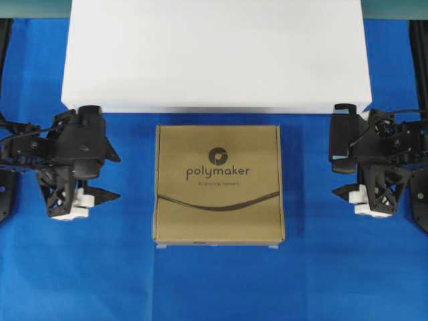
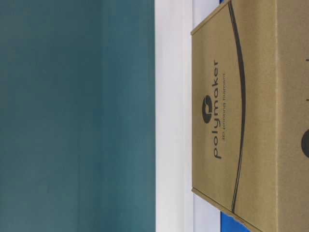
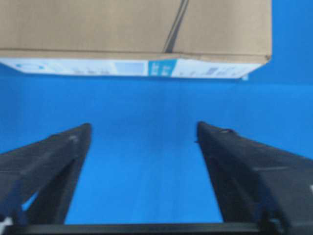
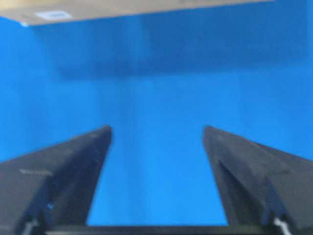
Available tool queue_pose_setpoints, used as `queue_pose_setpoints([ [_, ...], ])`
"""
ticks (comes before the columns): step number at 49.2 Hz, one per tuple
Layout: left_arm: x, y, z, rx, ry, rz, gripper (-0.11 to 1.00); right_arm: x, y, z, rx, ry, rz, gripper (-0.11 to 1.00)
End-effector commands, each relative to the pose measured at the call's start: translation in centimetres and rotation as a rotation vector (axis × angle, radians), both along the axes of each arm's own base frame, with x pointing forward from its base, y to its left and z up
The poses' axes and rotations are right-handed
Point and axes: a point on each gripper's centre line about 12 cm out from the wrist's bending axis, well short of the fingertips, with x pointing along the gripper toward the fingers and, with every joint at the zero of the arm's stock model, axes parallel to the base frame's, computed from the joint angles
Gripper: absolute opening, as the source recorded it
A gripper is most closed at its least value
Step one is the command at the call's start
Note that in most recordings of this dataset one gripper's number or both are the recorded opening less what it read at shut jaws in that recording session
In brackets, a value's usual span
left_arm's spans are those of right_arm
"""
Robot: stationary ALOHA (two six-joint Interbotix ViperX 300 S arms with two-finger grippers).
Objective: Place the cardboard box on the stand after clamping it between your arms.
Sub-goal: 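Move both grippers inward toward the left and right sides of the polymaker box, then press both grippers against the box sides to clamp it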
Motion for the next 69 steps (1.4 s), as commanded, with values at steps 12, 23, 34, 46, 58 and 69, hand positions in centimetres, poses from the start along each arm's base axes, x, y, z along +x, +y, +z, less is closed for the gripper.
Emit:
queue_pose_setpoints([
  [12, 1.6, 0.3, -2.1, 0.001, 0.037, 0.006, 0.86, 0.5, -0.8, -2.9, -0.020, 0.058, -0.008, 0.99],
  [23, 3.0, 0.8, -5.0, 0.009, 0.114, 0.009, 0.86, 2.3, -1.5, -5.2, -0.038, 0.049, -0.009, 0.99],
  [34, 4.7, 1.6, -6.1, 0.032, 0.143, 0.000, 0.86, 4.7, -1.7, -6.7, -0.049, 0.018, 0.009, 0.99],
  [46, 6.8, 1.9, -7.2, 0.059, 0.151, -0.032, 0.86, 6.8, -1.9, -8.0, -0.065, 0.008, 0.040, 0.99],
  [58, 7.9, 2.0, -8.7, 0.059, 0.183, -0.036, 0.86, 8.7, -1.8, -9.2, -0.075, 0.003, 0.064, 0.99],
  [69, 8.4, 2.0, -8.5, 0.060, 0.165, -0.036, 0.86, 10.0, -1.9, -9.0, -0.083, -0.040, 0.069, 0.99],
])
